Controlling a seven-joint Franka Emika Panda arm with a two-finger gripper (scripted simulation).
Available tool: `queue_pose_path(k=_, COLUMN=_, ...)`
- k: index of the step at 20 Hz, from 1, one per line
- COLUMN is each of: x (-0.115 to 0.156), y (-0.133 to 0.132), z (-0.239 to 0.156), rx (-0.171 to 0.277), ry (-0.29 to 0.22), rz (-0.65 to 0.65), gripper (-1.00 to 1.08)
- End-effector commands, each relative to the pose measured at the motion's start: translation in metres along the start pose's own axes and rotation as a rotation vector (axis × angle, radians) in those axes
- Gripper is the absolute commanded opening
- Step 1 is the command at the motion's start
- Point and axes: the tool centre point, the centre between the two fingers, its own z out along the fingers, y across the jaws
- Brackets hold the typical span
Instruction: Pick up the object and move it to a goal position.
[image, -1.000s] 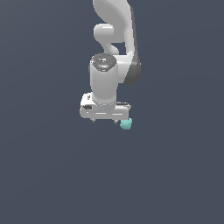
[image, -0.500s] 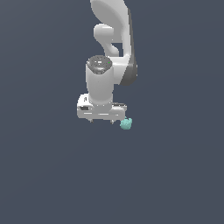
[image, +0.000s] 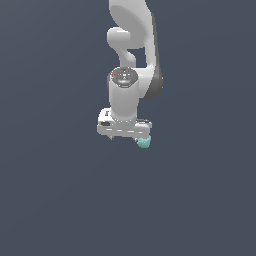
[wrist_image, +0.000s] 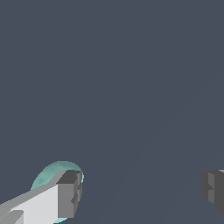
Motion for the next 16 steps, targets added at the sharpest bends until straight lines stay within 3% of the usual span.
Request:
queue_pose_path(k=1, x=-0.006, y=-0.012, z=0.006, rx=0.005, ry=0.000, rz=0.027, gripper=1.00)
queue_pose_path(k=16, x=-0.055, y=-0.086, z=0.045, rx=0.032, ry=-0.008, rz=0.224, gripper=1.00)
